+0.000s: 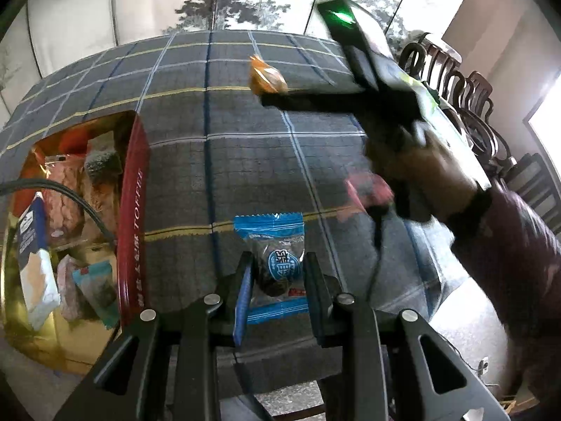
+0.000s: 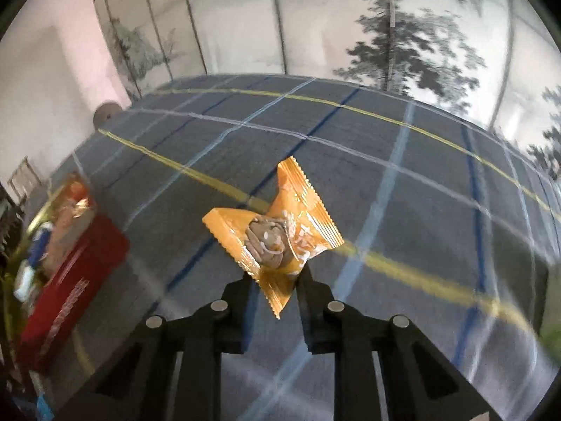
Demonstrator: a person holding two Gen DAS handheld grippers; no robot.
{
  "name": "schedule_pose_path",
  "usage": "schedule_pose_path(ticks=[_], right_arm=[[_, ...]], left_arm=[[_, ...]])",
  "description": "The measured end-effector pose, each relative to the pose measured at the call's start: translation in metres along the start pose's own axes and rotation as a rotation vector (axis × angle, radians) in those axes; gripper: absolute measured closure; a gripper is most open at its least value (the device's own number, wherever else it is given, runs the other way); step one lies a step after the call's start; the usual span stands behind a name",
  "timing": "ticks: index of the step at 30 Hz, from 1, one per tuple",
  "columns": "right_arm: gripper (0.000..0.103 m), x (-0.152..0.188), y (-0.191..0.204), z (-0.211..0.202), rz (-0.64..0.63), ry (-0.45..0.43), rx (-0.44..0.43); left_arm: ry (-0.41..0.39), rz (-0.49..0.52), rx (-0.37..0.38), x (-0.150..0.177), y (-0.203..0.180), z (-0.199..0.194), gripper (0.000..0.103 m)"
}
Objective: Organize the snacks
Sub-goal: 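Grasp the orange-wrapped candy with the right gripper while the left gripper holds the blue candy, then carry the blue candy into the gold tin and open the left gripper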
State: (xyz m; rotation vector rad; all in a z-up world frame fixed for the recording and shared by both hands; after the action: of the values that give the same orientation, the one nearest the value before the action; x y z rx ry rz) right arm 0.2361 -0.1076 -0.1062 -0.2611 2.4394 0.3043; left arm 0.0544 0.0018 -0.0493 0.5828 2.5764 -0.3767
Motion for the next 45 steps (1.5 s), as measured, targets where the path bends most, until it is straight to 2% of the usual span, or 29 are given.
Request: schedule_pose_path(ticks=[3,7,14,21,35,45], right_arm=[[0.082,0.027,-0.004,-0.028,0.032,-0.009,-0.004],[0.082,0.07,-0.008,-0.061,0.04,-0.024,0.06],[0.082,0.108,-0.027,-0.077,0.133,-0.041,0.1],[0.082,0.11,-0.037,-0.08,0.192,-0.06,0.107],[0.082,0.11,-0.034,-0.075,0.172,-0.042,0.154],[0.083,0.11,-0.031,-0.073,0.159,-0.038,0.181]], left_arm=[[-0.005,0.008,-0.007,0.005,-0.006,-0.007,0.078],[-0.015,0.015,-0.014,0.01,-0.015,-0.018,0.078],[-0.059,0.02,-0.053,0.013,-0.026,-0.04,0.078],[-0.074,-0.006,-0.085,0.024,-0.025,-0.053,0.078],[-0.141,-0.017,-0.191,0.043,-0.009,-0.084,0.078],[-0.149,-0.06,-0.24,0.06,0.012,-0.092,0.078]])
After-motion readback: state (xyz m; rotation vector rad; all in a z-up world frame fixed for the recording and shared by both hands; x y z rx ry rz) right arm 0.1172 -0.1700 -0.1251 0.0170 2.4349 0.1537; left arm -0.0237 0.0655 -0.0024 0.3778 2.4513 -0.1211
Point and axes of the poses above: each gripper's, at about its wrist camera, not at the fingertips, and z roughly the way its jaws point, y to its left, x to its underside, the point moved 3 cm from there along z, roughly the way its jaws point, and after that the axes turned 5 degrees about z, right-handed, at the moved point
